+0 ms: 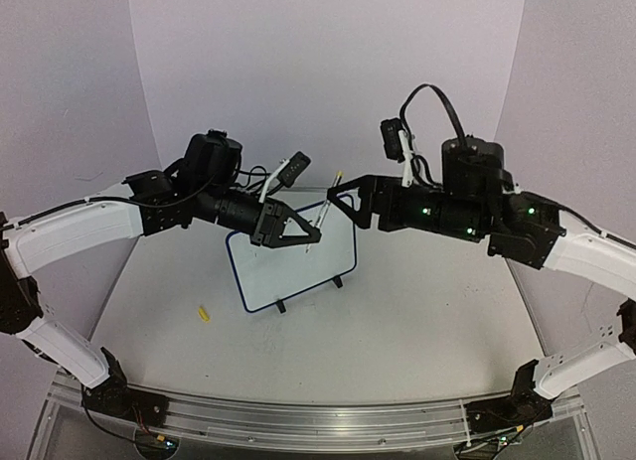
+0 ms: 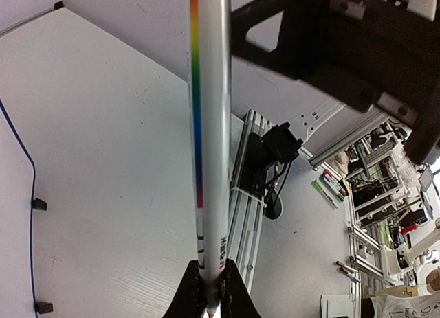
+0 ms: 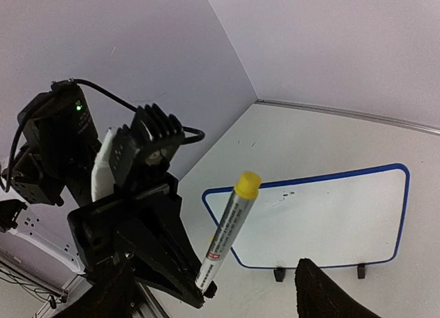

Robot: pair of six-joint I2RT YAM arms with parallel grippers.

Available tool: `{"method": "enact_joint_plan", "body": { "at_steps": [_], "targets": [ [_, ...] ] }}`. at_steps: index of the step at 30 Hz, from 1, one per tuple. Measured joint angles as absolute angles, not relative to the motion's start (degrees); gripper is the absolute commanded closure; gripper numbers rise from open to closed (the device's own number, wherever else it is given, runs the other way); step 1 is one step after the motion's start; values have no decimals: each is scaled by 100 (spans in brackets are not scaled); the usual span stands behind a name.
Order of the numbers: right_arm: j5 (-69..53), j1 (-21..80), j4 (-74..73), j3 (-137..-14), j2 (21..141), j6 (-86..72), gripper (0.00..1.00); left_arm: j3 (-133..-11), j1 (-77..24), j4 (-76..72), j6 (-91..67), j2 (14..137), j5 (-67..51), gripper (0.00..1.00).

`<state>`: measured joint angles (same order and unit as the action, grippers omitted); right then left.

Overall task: Write a sentence on the whiteboard
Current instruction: Pass from the left arm to the right

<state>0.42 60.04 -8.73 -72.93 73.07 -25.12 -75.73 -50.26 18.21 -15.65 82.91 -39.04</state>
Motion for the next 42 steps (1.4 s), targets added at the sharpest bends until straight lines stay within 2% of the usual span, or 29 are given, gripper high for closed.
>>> {"method": "enact_joint_plan", "body": {
  "at_steps": [6, 15, 22, 27, 34, 42],
  "targets": [
    [-531, 5805, -2531, -8478, 7383, -2058, 19, -8044, -5026, 3197, -808, 8430, -4252, 100],
    [-2253, 5123, -3781, -8582, 7808, -1977, 22, -8510, -5252, 4592, 45, 8786, -4649, 100],
    [-3232, 5000, -3937, -8685, 8130, -2033, 32, -8855, -5644, 5182, 444, 9117, -4758, 100],
    [-3781, 4991, -3981, -8687, 8394, -2078, 44, -8967, -5670, 5412, 584, 9215, -4851, 100],
    [-4377, 4991, -4005, -8687, 8557, -2100, 56, -9253, -5669, 5694, 821, 9391, -4993, 100],
    [-4857, 4991, -4012, -8675, 8716, -2084, 61, -9413, -5662, 6012, 1037, 9624, -5081, 100]
  ]
}}
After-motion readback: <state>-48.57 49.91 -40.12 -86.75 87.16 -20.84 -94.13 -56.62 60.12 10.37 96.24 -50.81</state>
